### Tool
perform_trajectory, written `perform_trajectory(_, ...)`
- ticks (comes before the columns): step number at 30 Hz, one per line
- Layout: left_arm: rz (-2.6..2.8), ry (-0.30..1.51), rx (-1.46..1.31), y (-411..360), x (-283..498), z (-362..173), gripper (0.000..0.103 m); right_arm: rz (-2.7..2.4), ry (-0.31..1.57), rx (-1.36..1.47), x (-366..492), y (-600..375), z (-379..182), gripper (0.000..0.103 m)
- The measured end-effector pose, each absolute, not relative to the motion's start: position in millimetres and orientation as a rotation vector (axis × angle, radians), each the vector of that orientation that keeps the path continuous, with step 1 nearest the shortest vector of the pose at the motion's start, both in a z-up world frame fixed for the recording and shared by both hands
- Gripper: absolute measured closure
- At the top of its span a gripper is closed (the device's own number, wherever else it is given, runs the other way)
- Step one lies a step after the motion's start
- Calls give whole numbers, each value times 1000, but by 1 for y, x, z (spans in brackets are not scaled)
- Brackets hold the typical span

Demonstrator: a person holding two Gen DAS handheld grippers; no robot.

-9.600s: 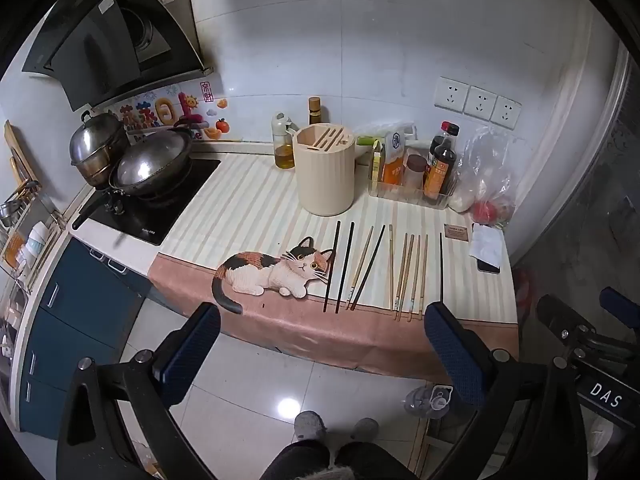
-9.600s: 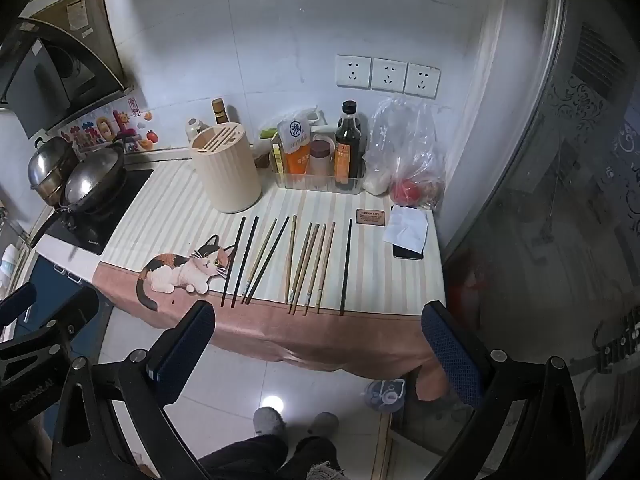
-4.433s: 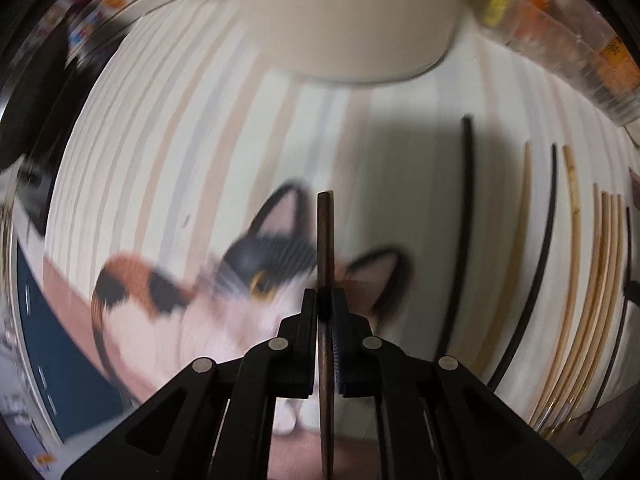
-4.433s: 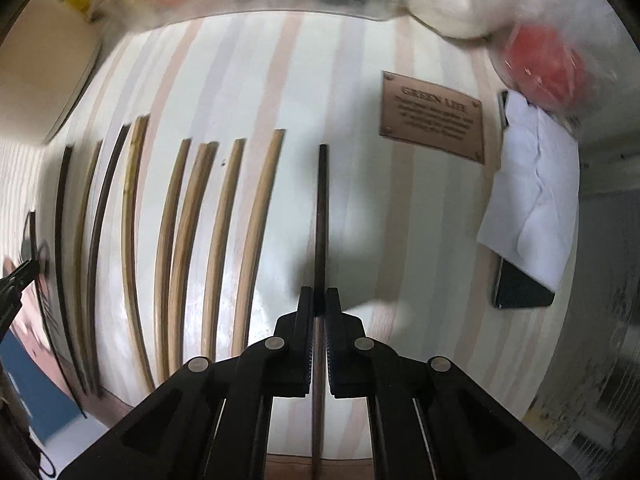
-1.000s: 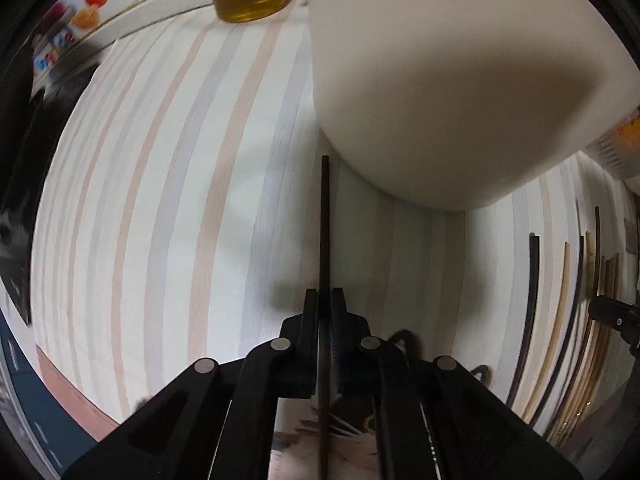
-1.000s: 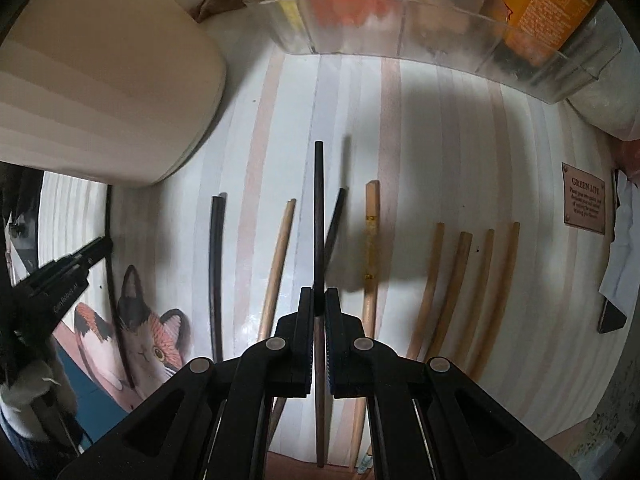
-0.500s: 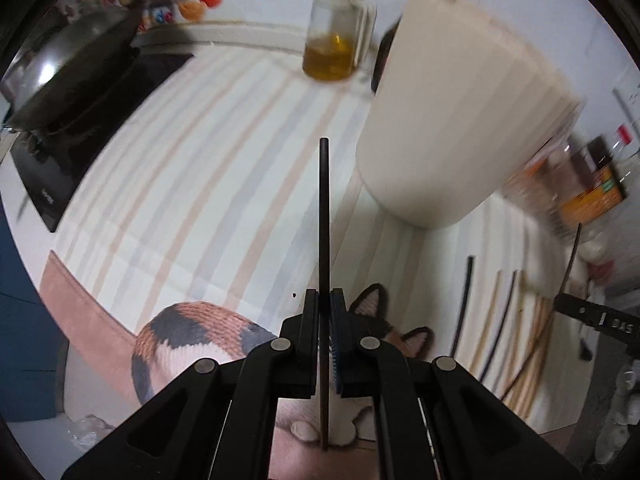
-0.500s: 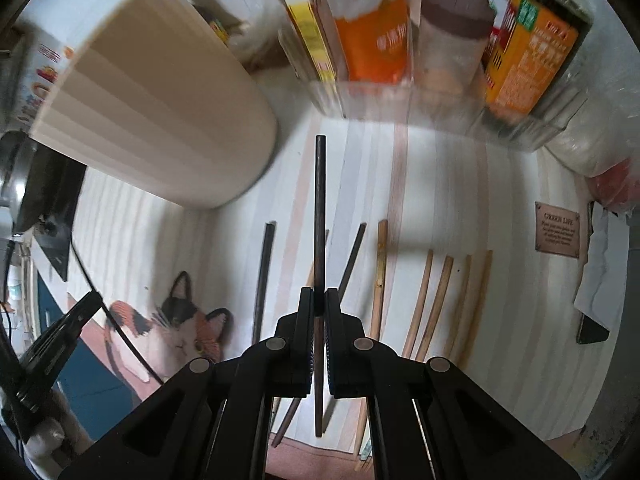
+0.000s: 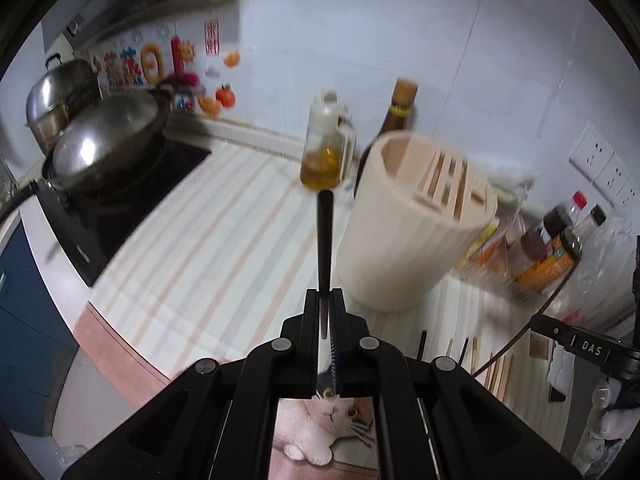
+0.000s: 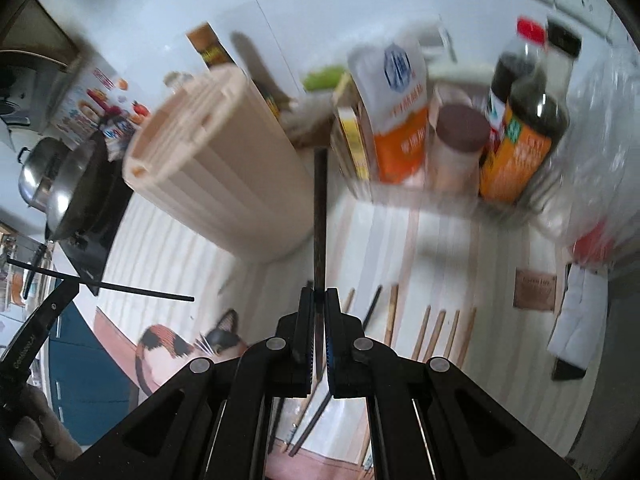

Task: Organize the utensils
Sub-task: 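Carry black chopsticks into the beige holder and open both tools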

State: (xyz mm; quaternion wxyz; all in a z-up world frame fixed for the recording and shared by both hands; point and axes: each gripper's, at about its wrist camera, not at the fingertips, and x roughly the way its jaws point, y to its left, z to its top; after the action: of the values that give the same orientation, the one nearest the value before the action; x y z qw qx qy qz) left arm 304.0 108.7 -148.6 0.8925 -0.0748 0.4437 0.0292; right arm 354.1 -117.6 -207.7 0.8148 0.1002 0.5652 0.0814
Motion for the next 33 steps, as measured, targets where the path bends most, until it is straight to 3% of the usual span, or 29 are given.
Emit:
perform_trajectory(21,-5,576,-142,94,327,38,101,370,803,178,405,-82,9,99)
perform_trajectory(33,-45,623,-175,80,398,19,101,372,822,136,480,-43,-9,99)
